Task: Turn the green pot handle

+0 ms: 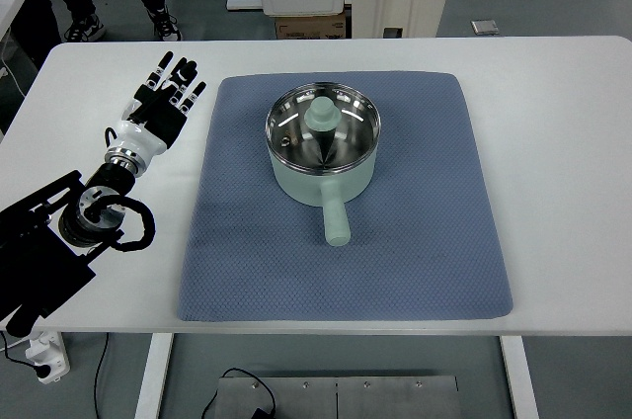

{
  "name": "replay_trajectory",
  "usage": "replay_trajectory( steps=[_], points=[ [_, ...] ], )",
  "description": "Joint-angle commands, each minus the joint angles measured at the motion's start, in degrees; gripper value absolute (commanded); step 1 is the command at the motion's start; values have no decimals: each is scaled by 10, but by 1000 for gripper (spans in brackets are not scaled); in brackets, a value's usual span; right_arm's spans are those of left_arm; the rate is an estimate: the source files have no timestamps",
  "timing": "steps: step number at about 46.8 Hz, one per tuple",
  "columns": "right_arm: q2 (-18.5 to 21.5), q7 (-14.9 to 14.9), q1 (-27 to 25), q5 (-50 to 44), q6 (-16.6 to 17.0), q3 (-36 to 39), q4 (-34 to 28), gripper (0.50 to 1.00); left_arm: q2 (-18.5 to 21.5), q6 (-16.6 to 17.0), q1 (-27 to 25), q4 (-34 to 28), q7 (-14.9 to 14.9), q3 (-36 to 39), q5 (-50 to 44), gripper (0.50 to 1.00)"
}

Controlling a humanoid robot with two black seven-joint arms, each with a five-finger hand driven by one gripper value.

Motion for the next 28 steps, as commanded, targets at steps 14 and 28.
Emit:
replay_trajectory(
  steps=[14, 28],
  points=[
    [0, 0, 0, 0, -1, 0, 0, 1000, 0, 0, 0, 0, 0, 0, 0, 1000],
    [0, 0, 0, 0, 0, 0, 0, 1000, -1, 1, -2, 0, -1, -2, 0, 1000]
  ],
)
